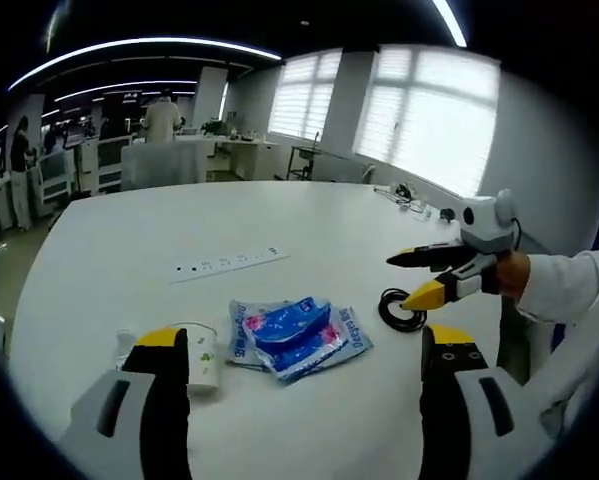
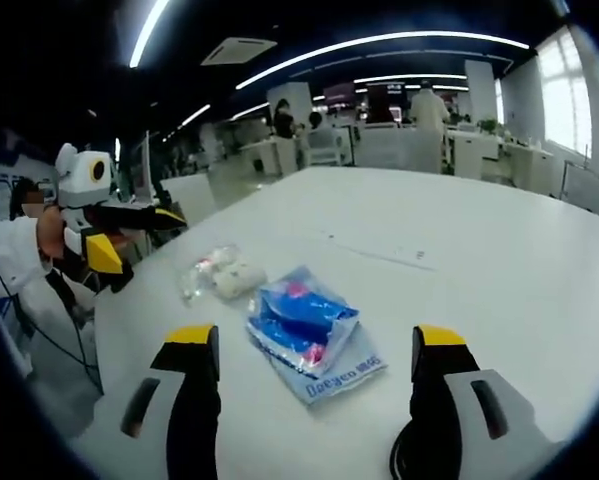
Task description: Arrange the tabletop items into an orderly group along one side of the table until the central work area is clear of visible clutter.
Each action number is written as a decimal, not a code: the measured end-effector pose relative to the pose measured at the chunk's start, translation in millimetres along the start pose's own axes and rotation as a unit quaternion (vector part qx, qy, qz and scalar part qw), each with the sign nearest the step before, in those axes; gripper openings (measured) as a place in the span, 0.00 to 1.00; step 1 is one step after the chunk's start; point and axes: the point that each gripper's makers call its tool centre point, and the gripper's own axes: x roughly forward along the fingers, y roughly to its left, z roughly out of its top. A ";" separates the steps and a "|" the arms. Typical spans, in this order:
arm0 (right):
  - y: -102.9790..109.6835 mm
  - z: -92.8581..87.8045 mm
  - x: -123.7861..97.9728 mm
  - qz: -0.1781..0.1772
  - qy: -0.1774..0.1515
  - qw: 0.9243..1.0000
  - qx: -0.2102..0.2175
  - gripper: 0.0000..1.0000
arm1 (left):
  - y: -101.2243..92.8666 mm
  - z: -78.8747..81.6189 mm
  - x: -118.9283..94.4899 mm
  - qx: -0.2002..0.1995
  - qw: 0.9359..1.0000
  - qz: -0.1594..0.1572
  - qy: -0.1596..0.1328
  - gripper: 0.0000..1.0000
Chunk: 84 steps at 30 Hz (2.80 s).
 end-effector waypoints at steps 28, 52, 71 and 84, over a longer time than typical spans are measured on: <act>-10.1 -38.9 57.2 -0.025 0.047 0.998 0.024 0.54 | 23.3 -24.4 18.3 -0.031 1.000 -0.001 0.006 0.99; -28.1 -67.4 85.2 -0.054 0.086 0.993 0.061 0.16 | 25.3 -41.5 45.9 -0.043 0.999 -0.010 0.023 0.96; -24.0 -74.7 88.5 -0.080 0.085 0.990 0.082 0.00 | 22.9 -51.3 50.8 -0.060 0.998 -0.016 0.025 0.90; -20.4 -78.1 87.9 -0.092 0.083 0.988 0.091 0.00 | 25.3 -72.7 56.7 -0.078 0.995 0.019 0.055 0.74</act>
